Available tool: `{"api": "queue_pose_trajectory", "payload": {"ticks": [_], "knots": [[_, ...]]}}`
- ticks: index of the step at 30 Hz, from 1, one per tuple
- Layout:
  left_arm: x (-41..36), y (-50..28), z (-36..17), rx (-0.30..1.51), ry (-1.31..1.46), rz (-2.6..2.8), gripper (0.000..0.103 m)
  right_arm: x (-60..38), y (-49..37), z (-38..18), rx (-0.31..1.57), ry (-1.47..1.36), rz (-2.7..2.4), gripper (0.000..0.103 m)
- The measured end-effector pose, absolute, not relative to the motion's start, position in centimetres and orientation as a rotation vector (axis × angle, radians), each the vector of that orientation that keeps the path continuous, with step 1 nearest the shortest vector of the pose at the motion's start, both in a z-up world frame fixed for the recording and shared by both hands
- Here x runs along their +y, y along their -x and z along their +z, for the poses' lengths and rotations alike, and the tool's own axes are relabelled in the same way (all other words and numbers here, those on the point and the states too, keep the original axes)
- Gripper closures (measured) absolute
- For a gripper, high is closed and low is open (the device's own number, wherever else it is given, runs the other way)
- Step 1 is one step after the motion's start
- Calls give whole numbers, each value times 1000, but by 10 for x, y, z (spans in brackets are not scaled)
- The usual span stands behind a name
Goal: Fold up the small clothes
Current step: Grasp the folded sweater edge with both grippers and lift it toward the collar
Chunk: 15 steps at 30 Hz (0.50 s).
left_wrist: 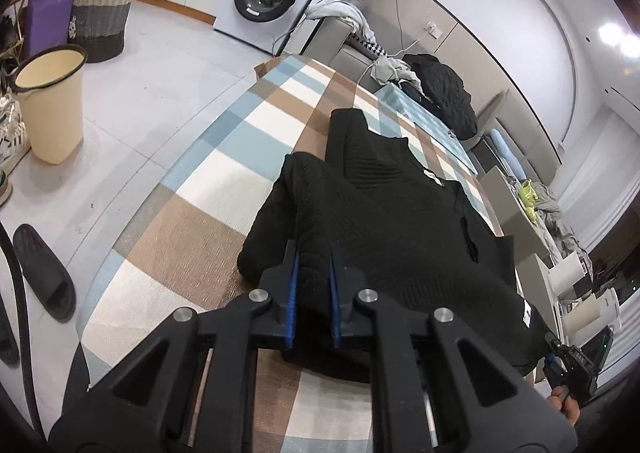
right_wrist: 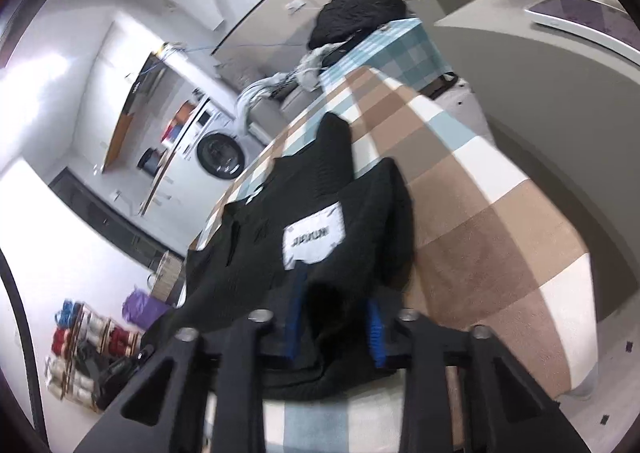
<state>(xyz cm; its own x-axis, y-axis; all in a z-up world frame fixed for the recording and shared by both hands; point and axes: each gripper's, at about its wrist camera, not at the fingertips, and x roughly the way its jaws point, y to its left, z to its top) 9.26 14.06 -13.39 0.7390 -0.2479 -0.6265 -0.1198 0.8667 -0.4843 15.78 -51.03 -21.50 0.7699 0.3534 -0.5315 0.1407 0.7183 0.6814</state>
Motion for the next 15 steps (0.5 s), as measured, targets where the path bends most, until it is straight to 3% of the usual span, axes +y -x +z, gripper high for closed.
{"api": "queue_pose_trajectory", "payload": {"ticks": [1,2,15], "knots": [[140,-92,-132,740,527,-73,94,-512,-160,-216,713,-775,111,94],[140,-91,-130,732,528,-75,94,-512,-161,-216,728,-765,84,95],[143,-83,-93,658,513,-97,94,-511,-151,-159,580,-723,131,97]]}}
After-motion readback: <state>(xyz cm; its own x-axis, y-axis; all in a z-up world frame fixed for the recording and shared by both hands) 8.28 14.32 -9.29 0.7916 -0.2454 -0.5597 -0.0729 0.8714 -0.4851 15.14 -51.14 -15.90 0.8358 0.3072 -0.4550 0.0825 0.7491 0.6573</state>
